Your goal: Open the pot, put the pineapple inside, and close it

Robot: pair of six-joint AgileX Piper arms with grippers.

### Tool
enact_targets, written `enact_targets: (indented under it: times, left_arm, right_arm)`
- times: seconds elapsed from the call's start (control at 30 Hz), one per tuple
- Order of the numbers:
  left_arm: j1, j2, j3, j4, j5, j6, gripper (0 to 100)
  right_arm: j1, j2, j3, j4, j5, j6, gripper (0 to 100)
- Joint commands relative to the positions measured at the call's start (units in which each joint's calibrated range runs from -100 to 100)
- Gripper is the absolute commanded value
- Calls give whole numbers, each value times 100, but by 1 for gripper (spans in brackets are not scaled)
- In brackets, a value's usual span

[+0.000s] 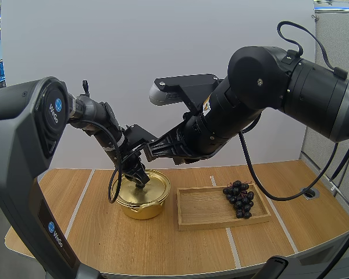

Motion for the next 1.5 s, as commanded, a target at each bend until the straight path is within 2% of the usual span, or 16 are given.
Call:
enact_targets:
  times: [0.0, 0.1, 0.13, 0.4, 0.83, 1.07, 1.23, 1.27, 1.3, 1.37, 1.4, 1.43, 1.47]
  left_arm:
    - [8, -4, 12, -82, 388, 25, 33]
    - [8, -168, -2, -34, 666, 36, 90]
    - [8, -234, -2, -34, 728, 36, 100]
    - [8, -932, -46, 149, 860, -68, 100]
    - [8, -3095, -1023, 1157, 1489, -757, 100]
    - [8, -4422, -1126, 1206, 1629, -768, 100]
    - [8, -5236, -1126, 1206, 1650, -1261, 100]
    - [8, -5420, -1126, 1206, 1650, -1452, 95]
    - [8, -5537, -1126, 1206, 1650, -1572, 83]
    - [8, -5790, -1126, 1206, 1650, -1826, 52]
    - [8, -5884, -1126, 1206, 1702, -1942, 40]
    - [8, -6028, -1126, 1206, 1762, -2043, 22]
    - [8, -6102, -1126, 1206, 1881, -2119, 11]
  right_arm:
    - [-26, -49, 11, 12, -30, -55, 0]
    - [-26, -49, 11, 12, -30, -55, 0]
    - [-26, -49, 11, 12, -30, -55, 0]
    - [-26, -49, 11, 12, -30, -55, 0]
    - [-26, -138, 11, -23, -51, -55, 0]
    - [-26, -677, -4, -23, -329, -55, 0]
    - [-119, -1185, -4, -31, -329, -62, 0]
    - [-169, -1332, -4, -31, -329, -62, 0]
    - [-194, -1386, -4, -31, -329, -62, 0]
    - [-265, -1569, -4, -31, -313, -62, 0]
    - [-306, -1660, -4, -31, -313, -62, 0]
    - [-367, -1774, -4, -31, -313, -62, 0]
    - [-431, -1852, -4, -31, -313, -62, 0]
